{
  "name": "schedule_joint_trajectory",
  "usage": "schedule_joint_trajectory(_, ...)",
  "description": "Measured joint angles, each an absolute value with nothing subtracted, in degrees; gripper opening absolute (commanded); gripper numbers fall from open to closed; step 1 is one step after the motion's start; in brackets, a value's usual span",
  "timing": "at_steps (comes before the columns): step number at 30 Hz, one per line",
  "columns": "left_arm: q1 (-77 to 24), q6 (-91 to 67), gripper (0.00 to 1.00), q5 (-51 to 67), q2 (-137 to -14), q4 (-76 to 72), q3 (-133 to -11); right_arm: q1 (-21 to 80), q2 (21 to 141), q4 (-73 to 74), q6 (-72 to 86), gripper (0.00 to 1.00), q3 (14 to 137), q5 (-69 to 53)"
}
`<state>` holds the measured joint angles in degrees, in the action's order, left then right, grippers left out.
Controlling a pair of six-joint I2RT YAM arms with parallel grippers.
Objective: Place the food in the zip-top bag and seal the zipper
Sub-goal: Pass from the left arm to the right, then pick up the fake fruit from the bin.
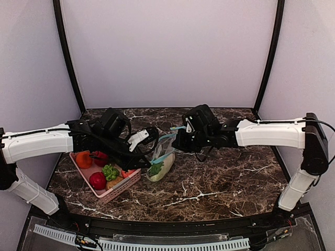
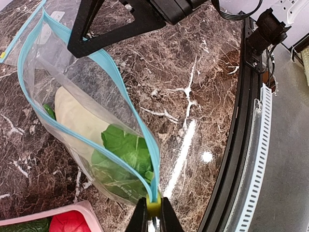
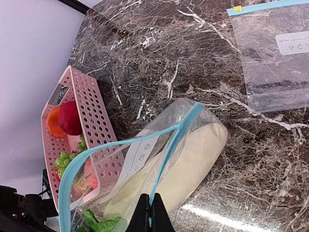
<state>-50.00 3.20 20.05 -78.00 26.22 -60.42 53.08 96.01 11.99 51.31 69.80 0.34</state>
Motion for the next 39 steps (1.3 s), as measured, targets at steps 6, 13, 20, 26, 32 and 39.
schedule_joint_trajectory(6,-50.00,2.39,0.54,21.50,-77.97,25.91,-60.42,53.06,96.01,12.10,49.25,0.00,71.75,-0.40)
schedule_joint_trajectory(13,-50.00,-0.82,0.72,20.32,-75.44,24.73,-60.03,53.06,96.01,14.61,45.78,0.00,74.46,-2.20)
schedule_joint_trajectory(20,-50.00,-10.39,0.86,13.72,-66.15,22.83,-58.52,53.06,95.64,18.37,43.09,0.00,75.20,-3.49)
schedule_joint_trajectory(26,-47.66,-19.33,0.89,4.56,-59.44,24.58,-54.65,53.06,94.39,19.84,41.65,0.00,75.22,-3.90)
schedule_joint_trajectory(32,-41.34,-26.94,0.90,-0.99,-59.31,30.06,-49.54,53.06,94.37,19.77,40.84,0.00,75.22,-4.49)
schedule_joint_trajectory(39,-35.40,-32.91,0.93,-2.22,-59.31,31.48,-44.82,53.06,94.37,19.29,40.71,0.00,75.22,-5.56)
